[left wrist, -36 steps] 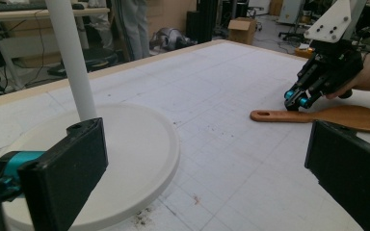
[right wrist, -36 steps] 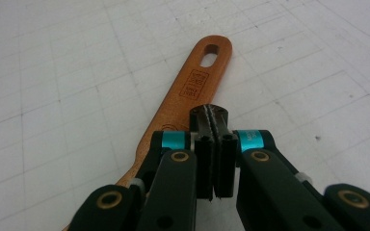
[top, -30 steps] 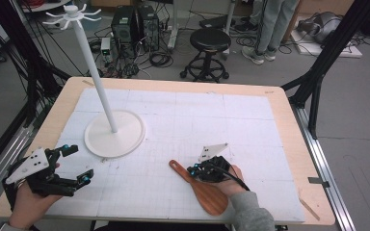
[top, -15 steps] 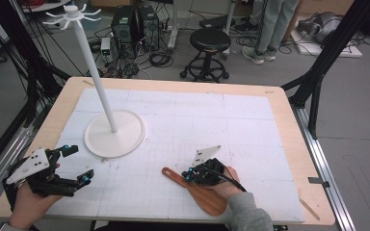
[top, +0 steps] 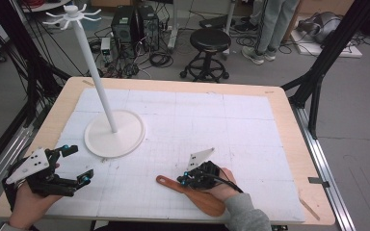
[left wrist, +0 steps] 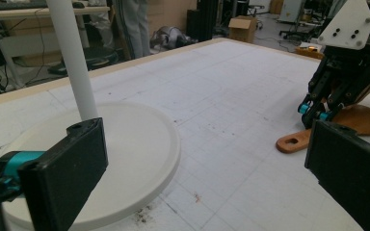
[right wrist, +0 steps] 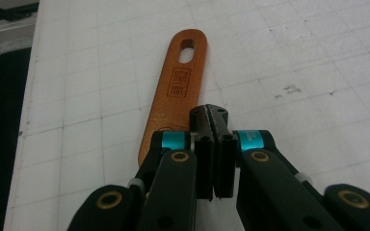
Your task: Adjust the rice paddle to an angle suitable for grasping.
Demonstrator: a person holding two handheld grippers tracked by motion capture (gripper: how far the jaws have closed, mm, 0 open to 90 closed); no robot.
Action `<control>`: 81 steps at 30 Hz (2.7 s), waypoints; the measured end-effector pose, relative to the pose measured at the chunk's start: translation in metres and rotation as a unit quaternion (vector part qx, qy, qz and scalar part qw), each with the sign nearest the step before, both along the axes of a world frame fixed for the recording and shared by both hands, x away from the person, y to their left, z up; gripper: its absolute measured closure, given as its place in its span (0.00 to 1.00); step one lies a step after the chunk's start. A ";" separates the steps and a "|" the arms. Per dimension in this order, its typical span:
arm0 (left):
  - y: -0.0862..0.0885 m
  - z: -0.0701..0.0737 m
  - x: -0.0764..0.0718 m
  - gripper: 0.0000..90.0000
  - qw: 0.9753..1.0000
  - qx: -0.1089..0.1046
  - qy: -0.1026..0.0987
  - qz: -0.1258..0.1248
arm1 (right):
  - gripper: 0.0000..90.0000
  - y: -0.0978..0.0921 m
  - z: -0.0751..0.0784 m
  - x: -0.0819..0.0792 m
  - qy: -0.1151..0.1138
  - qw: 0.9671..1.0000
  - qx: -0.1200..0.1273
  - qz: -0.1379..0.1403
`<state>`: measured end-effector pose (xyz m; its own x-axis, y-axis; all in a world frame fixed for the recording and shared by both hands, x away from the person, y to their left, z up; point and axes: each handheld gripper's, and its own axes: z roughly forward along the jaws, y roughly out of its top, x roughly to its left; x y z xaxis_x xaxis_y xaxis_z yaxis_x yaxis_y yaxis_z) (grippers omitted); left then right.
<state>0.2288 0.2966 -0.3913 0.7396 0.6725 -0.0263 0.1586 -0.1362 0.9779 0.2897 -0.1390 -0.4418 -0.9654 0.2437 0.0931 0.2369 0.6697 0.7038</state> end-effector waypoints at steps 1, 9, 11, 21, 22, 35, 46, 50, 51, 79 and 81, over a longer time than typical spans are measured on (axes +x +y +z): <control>0.000 0.000 0.000 0.02 1.000 0.001 0.000 0.000 | 0.99 0.000 0.000 0.000 0.000 1.000 0.000 0.000; 0.000 0.000 0.000 0.02 1.000 0.002 0.000 0.000 | 0.99 0.006 0.000 -0.004 -0.001 1.000 -0.003 0.012; 0.000 0.000 0.000 0.02 1.000 0.003 0.000 0.000 | 0.99 0.007 0.000 -0.005 0.002 1.000 -0.002 0.016; 0.000 0.000 0.000 0.02 1.000 0.004 -0.001 0.000 | 0.98 0.012 0.001 -0.008 0.000 1.000 -0.006 0.027; 0.000 0.000 0.000 0.02 1.000 0.004 -0.001 0.000 | 0.96 0.012 0.001 -0.008 -0.004 1.000 -0.005 0.025; 0.001 -0.001 0.000 0.02 1.000 0.006 0.001 0.002 | 0.38 -0.003 0.018 -0.017 -0.012 0.998 0.054 -0.021; 0.004 -0.002 0.001 0.02 1.000 0.004 0.003 0.006 | 0.00 -0.004 0.025 -0.021 -0.019 0.997 0.051 -0.052; 0.004 -0.002 0.001 0.02 1.000 0.005 0.005 0.004 | 0.00 -0.002 0.025 -0.022 -0.018 0.998 0.043 -0.047; 0.004 -0.002 0.001 0.02 1.000 0.005 0.005 0.005 | 0.00 0.000 0.024 -0.022 -0.019 0.998 0.036 -0.045; 0.006 -0.003 0.002 0.02 1.000 0.002 0.008 0.006 | 0.32 0.035 0.014 -0.035 -0.005 0.994 -0.106 0.015; 0.006 -0.003 0.001 0.02 1.000 0.002 0.008 0.007 | 0.37 0.036 0.015 -0.035 -0.006 0.994 -0.111 0.013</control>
<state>0.2302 0.3023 -0.3944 0.7300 0.6826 -0.0348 0.1759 -0.1384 0.9746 0.2549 -0.1030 -0.4269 -0.9723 0.2321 0.0275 0.2098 0.8144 0.5410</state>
